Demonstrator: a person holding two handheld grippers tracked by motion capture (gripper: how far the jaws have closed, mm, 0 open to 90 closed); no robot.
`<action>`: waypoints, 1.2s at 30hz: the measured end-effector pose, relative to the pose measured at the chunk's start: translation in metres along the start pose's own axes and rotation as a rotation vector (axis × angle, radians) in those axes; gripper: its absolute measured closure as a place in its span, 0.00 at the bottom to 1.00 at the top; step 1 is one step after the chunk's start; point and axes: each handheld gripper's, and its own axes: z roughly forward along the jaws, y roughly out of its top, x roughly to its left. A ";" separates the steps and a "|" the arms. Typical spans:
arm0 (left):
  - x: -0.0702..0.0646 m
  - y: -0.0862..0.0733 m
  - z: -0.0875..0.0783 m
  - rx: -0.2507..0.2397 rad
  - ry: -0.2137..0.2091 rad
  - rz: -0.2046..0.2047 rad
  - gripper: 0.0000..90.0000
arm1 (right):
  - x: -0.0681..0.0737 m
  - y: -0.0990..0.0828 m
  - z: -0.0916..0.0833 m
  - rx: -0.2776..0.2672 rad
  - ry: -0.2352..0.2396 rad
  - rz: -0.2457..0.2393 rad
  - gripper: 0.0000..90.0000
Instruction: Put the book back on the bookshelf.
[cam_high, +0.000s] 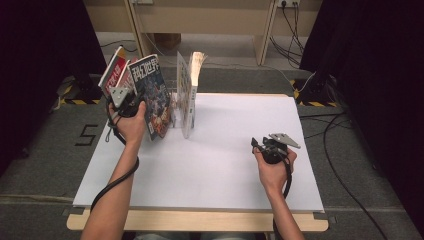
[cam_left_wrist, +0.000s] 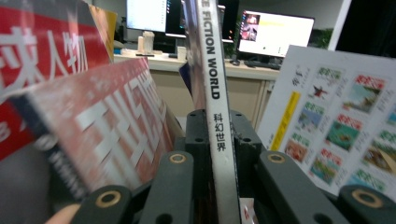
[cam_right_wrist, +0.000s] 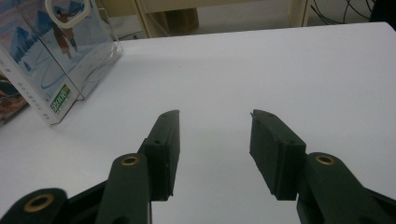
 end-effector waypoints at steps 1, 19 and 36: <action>0.001 0.000 -0.003 0.006 -0.002 -0.001 0.88 | 0.000 0.000 0.000 0.001 0.001 0.001 0.59; 0.015 -0.019 -0.042 0.016 0.008 -0.102 0.83 | 0.007 0.001 -0.001 -0.001 0.006 -0.004 0.59; 0.018 -0.016 -0.057 0.011 -0.036 -0.189 0.85 | 0.009 0.001 0.000 0.012 0.009 -0.003 0.59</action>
